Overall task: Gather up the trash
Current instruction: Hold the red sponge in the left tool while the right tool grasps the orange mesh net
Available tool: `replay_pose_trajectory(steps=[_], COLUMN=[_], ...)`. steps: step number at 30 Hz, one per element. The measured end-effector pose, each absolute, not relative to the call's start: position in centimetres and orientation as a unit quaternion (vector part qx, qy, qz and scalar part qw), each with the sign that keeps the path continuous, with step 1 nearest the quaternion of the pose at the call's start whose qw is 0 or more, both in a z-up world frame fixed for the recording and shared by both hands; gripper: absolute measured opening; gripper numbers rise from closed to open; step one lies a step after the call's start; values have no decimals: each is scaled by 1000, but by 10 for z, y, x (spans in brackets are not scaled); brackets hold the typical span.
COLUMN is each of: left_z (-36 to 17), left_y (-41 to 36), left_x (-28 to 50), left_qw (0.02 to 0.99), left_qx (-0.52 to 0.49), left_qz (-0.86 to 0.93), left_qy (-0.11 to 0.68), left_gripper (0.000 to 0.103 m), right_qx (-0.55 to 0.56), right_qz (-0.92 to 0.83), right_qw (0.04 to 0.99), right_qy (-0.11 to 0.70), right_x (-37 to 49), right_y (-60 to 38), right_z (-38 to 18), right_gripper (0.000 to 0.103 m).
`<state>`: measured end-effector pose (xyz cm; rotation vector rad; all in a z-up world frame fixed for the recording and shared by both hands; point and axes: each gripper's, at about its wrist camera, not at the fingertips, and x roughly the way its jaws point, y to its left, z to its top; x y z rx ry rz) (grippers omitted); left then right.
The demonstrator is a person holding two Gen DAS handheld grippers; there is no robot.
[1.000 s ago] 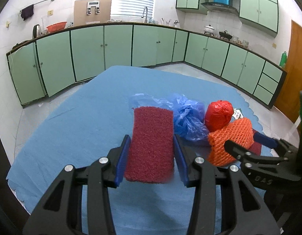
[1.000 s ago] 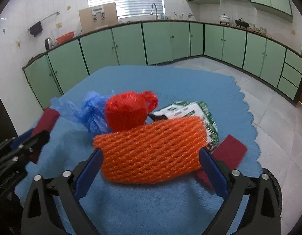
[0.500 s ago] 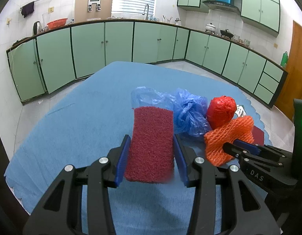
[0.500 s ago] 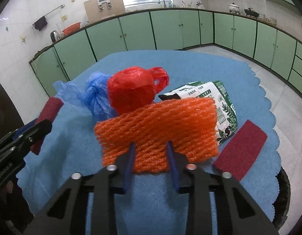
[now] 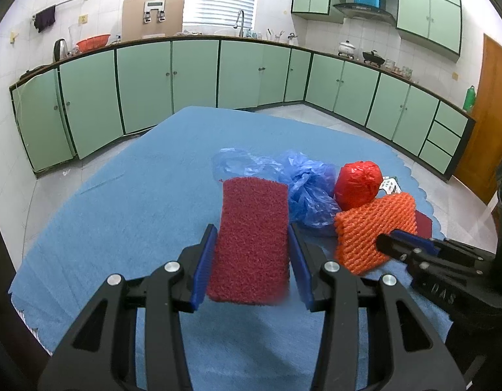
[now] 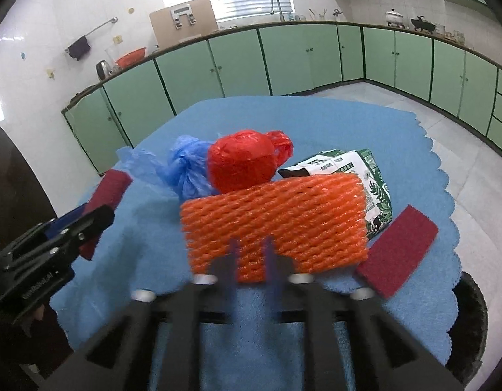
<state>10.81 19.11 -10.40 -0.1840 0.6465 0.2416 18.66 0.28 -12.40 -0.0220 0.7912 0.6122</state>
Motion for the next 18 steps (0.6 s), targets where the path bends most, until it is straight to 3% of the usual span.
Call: replay_pose_trajectory(steps=[2,6,10,12,15,18], left_z=[-104,-104,-104,-105,-105,-105], left_y=[192,194,198,200,200,198], left_x=[108,107,109,110,112,112], left_qw=[937,936,935,934,934,934], left_qx=[-89,-90,-92,-94,-97,-95], left_qz=[117,117,120,121,121,118], left_qy=[317,319,321,323,323,324], left_gripper=[42,42,42,42,42,42], right_qx=[-14,-36,-66,-72,-60,-54], right_qz=[290,278,268,265,260,259], right_qw=[878,875,873,873,875,877], right_qy=[381,394,403,402,403,401], right_x=[187,192,195,195,196,197], right_y=[7,15,26,29,24,17], right_z=[-125,-136,-148,-148,-148,-148], right_gripper=[64,73,74,72,60,40])
